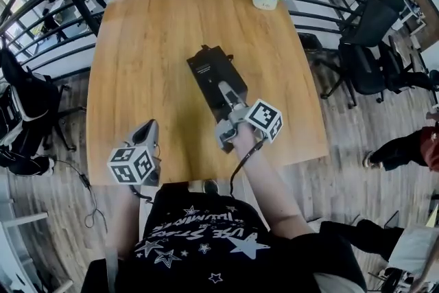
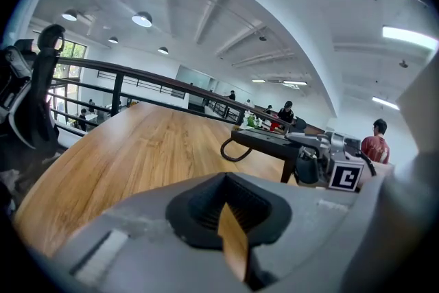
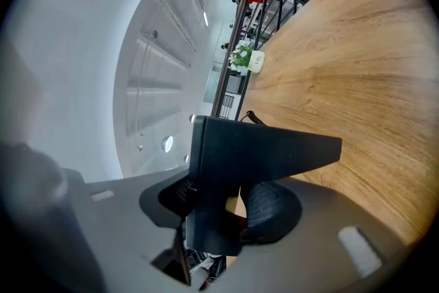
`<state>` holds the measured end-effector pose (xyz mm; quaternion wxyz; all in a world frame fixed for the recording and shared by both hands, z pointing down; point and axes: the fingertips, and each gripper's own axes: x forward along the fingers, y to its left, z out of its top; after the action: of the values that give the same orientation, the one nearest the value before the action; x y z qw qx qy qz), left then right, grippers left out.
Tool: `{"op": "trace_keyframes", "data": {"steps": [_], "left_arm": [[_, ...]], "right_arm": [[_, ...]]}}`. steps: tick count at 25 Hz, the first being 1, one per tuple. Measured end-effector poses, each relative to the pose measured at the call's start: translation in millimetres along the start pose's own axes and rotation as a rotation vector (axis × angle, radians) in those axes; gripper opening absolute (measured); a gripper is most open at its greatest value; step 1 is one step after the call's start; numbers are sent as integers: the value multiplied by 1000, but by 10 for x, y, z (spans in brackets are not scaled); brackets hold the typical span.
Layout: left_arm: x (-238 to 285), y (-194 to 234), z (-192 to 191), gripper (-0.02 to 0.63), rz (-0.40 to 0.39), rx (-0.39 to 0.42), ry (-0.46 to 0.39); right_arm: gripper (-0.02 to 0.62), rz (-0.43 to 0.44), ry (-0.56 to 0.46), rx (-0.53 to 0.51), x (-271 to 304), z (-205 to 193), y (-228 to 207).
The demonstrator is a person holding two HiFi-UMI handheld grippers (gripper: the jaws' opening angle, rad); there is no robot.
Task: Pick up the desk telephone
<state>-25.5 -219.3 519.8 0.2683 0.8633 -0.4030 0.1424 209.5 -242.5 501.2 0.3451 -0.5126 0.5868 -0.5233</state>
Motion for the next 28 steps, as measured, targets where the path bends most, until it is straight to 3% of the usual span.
{"op": "trace_keyframes", "data": {"steps": [7, 28], "left_arm": [[-284, -188, -462, 2, 56, -29, -10], [-423, -360, -506, 2, 27, -21, -2]], "right_arm": [[187, 37, 81, -4, -327, -216, -93], [187, 54, 97, 19, -512, -299, -7]]}}
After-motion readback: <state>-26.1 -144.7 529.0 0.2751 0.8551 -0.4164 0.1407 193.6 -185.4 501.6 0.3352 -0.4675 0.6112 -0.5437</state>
